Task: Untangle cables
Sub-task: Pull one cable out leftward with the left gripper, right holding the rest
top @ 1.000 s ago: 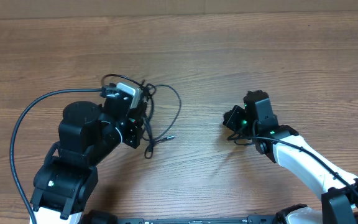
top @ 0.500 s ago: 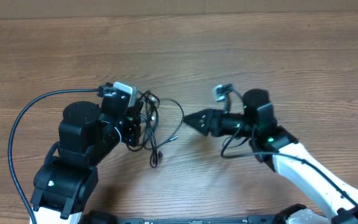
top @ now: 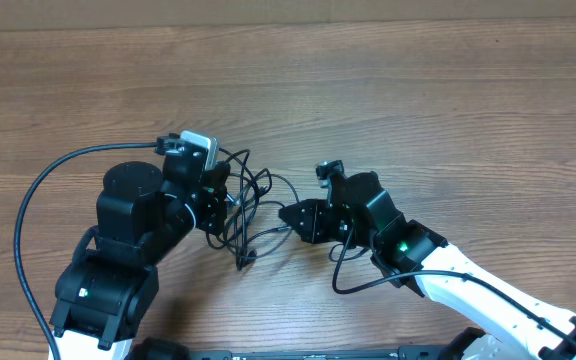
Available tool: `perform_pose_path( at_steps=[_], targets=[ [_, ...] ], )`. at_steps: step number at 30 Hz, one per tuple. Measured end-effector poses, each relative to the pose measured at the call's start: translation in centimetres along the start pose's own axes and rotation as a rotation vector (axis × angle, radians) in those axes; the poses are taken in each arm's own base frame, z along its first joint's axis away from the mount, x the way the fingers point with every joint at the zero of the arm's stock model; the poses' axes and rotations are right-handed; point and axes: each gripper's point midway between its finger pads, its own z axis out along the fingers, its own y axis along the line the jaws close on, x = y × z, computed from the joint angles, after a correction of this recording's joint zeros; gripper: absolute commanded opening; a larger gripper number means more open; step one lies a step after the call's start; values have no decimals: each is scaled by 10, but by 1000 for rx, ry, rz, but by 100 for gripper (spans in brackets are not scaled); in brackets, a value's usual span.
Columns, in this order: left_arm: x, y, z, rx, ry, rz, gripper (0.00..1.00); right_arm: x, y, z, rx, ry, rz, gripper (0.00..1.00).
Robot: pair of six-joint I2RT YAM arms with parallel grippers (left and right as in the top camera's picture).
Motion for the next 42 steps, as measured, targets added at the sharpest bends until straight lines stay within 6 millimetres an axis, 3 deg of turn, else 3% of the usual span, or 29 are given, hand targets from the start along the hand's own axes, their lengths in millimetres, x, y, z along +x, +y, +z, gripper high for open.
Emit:
perform_pose_path(
  at_steps=[3, 8, 13, 18, 28, 36, 42],
  targets=[
    [-12, -2, 0, 8, -48, -18, 4, 2, -27, -2, 133, -18, 32, 4],
    [-39, 1, -14, -25, -169, -31, 4, 8, -111, -32, 531, -83, 185, 4],
    [-58, 31, -45, -224, -282, -81, 4, -26, -176, -82, 739, -256, 382, 4],
    [-60, 69, -73, -466, -342, -141, 4, -51, -218, -127, 820, -384, 518, 4],
    [-53, 118, -112, -817, -419, -266, 4, -61, -273, -196, 932, -498, 670, 4],
    [-46, 158, -152, -1052, -496, -378, 4, -57, -292, -220, 983, -534, 728, 4],
    [-41, 189, -181, -1157, -560, -473, 4, -42, -317, -230, 1048, -514, 807, 4]
  ],
)
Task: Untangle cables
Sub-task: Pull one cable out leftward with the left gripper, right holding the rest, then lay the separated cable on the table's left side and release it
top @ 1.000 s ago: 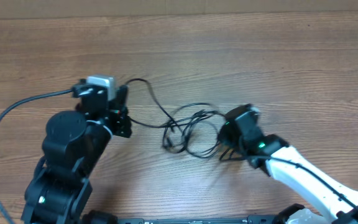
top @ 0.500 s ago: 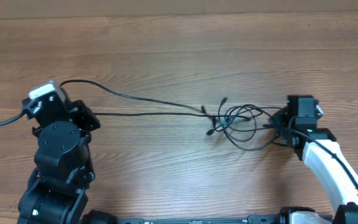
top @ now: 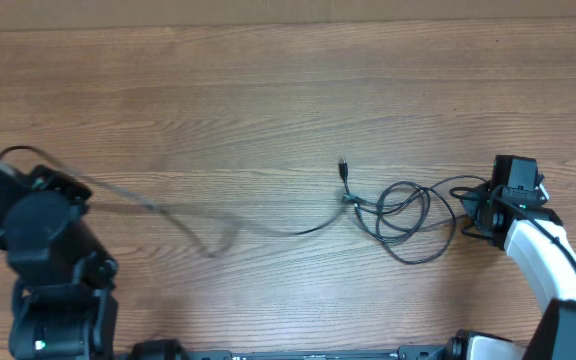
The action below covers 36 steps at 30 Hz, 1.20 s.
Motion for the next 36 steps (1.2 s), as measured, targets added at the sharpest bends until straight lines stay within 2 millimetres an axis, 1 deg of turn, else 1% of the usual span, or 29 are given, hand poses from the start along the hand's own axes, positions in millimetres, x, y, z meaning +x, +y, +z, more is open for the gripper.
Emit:
perform_pose_path(
  at_steps=[2, 4, 7, 8, 9, 10, 12, 13, 15, 18, 19, 21, 24, 26, 28, 31, 32, 33, 36],
  targets=[
    [-4, 4, 6, 8, 0, -24, 4, 1, -6, 6, 27, 11, 4, 4],
    [-6, 4, 14, 27, 12, -36, 4, 5, -9, 11, 44, 24, 2, 4],
    [-15, -2, 27, 47, 29, -37, 4, 6, -10, 15, 53, 32, -1, 4],
    [-20, -5, 31, 54, 31, -32, 4, 6, -10, 16, 53, 32, -1, 5],
    [-26, -10, 36, 68, 40, -16, 4, 7, -10, 17, 54, 33, 0, 9],
    [-33, -17, 41, 82, 43, 1, 4, 7, -10, 17, 54, 34, -1, 17],
    [-48, -30, 48, 110, 49, 31, 4, 6, -9, 17, 53, 33, -3, 41],
    [-56, -37, 51, 125, 49, 47, 4, 7, -10, 17, 53, 33, -2, 49],
    [-75, -52, 59, 147, 40, 78, 4, 7, -9, 17, 49, 37, -9, 68],
    [-99, -71, 76, 168, 16, 120, 4, 9, -8, 17, 46, 42, -8, 91],
    [-106, -79, 85, 171, 11, 140, 4, 9, -8, 17, 46, 42, -3, 95],
    [-115, -90, 103, 172, 5, 175, 4, 10, -7, 17, 38, 49, -7, 100],
    [-119, -101, 141, 141, 14, 227, 4, 10, -5, 17, 30, 54, -9, 100],
    [-120, -103, 167, 107, 12, 251, 4, 10, -5, 17, 28, 56, -8, 100],
    [-121, -102, 197, 71, 9, 271, 4, 10, -4, 17, 27, 56, -9, 100],
    [-124, -99, 234, 34, -17, 276, 4, 10, -4, 17, 27, 56, -8, 100],
    [-122, -97, 247, 22, -18, 279, 4, 10, -4, 17, 27, 56, -9, 100],
    [-120, -96, 254, 15, -17, 281, 4, 10, -4, 17, 27, 56, -8, 100],
    [-102, -91, 281, -7, 15, 278, 4, 10, -4, 17, 27, 56, -8, 100]
  ],
)
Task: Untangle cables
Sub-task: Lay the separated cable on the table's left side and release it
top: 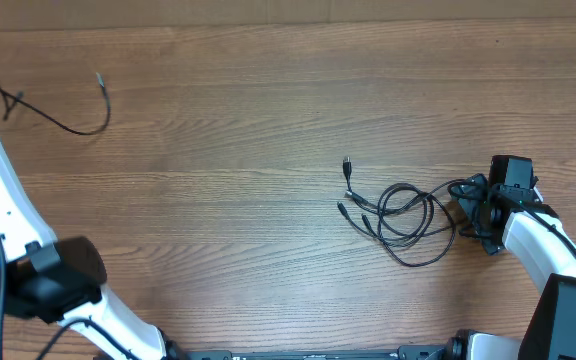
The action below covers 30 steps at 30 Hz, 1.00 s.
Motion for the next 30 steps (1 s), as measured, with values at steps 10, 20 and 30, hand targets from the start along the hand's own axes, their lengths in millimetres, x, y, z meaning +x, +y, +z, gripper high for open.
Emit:
perform_pose_path(
  at_steps=[10, 20, 30],
  targets=[
    [210, -24, 95, -45, 462, 85, 4, 0, 0, 0, -1, 0, 0, 100],
    [343, -45, 90, 33, 820, 52, 99, 0, 0, 0, 0, 0, 0, 100],
    [276, -61, 70, 150, 730, -56, 100, 0, 0, 0, 0, 0, 0, 100]
  ],
)
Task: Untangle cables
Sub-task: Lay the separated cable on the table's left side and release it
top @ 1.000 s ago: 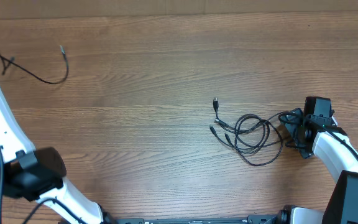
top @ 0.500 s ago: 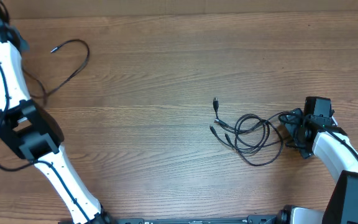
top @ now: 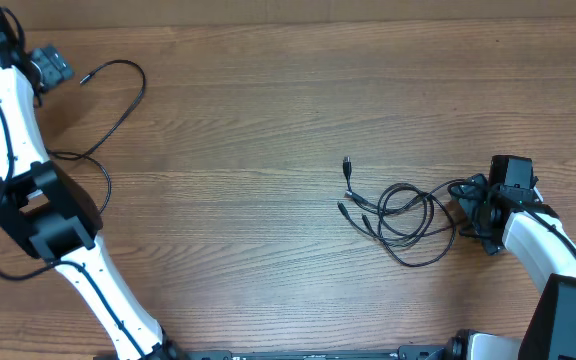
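Note:
One black cable (top: 136,100) lies apart at the far left of the overhead view. It curves from its plug tip near my left gripper (top: 56,66) down to the arm. That gripper stands at the top left corner, seemingly open, with nothing between its fingers. The remaining cable bundle (top: 403,215) lies coiled right of centre, with two plug ends pointing left and up. My right gripper (top: 475,213) is shut on the bundle's right end.
The wooden table (top: 268,110) carries nothing else. My left arm (top: 28,200) stretches up the left edge, its own black lead looping beside it. The right arm (top: 548,255) comes in from the lower right corner.
My left gripper has come back into view at the top left. The separated cable now lies in a wider loop further right. The right gripper and the bundle have not moved.
Both grippers first worked on one tangle at the table's middle. Then they were far apart, a single cable stretched leftward from the bundle held at the right. After that the cable was free at the far left, where it now lies loose.

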Available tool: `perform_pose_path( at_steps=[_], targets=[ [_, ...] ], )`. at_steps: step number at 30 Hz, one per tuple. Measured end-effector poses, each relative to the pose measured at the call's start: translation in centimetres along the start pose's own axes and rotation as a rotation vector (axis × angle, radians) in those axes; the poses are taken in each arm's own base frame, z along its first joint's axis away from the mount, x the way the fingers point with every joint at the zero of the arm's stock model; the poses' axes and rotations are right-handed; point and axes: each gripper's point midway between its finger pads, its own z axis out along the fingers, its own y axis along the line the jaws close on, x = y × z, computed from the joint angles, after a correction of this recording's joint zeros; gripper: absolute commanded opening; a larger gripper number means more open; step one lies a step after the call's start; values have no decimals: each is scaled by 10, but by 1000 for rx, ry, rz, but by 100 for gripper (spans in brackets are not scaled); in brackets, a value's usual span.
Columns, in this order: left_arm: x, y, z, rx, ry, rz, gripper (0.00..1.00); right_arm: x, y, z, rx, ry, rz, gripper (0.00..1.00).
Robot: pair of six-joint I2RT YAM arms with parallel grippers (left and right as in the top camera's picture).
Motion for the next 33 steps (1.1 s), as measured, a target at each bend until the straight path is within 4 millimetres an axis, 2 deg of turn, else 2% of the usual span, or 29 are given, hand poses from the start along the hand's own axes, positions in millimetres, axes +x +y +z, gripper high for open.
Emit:
perform_pose_path(
  at_steps=[1, 2, 5, 7, 10, 12, 13, 15, 18, 21, 23, 28, 33],
  targets=[
    [-6, -1, -9, 6, -20, -4, 100, 0, 0, 0, 0, 0, 0, 100],
    [-27, -4, -42, 29, -91, -12, 100, 0, 0, 0, 0, 0, 0, 100],
    [-64, -10, -125, 89, -239, -43, 99, 0, 0, 0, 0, -1, 0, 100],
    [-84, -19, -197, 174, -349, -54, 100, 0, 0, 0, 0, 0, 0, 100],
    [-88, -34, -261, 298, -415, -41, 100, 0, 0, 0, 0, 0, 0, 100],
    [-76, -48, -291, 393, -400, -18, 99, 0, 0, 0, 0, -1, 0, 100],
    [-68, -56, -299, 436, -373, -7, 100, 0, 0, 0, 0, 0, 0, 100],
    [-52, -67, -301, 491, -307, 8, 100, 0, 0, 0, 0, 0, 0, 100],
    [-23, -79, -286, 547, -163, 13, 100, 0, 0, 0, 0, 0, 0, 100],
    [-2, -84, -272, 578, -53, 6, 100, 0, 0, 0, 0, 0, 0, 100],
    [10, -86, -269, 594, 4, 3, 100, 0, 0, 0, 0, 0, 0, 100],
    [31, -89, -272, 613, 83, 39, 100, 0, 0, 0, 0, 0, 0, 100],
    [44, -99, -282, 617, 98, 95, 100, 0, 0, 0, 0, 0, 0, 100]
  ],
)
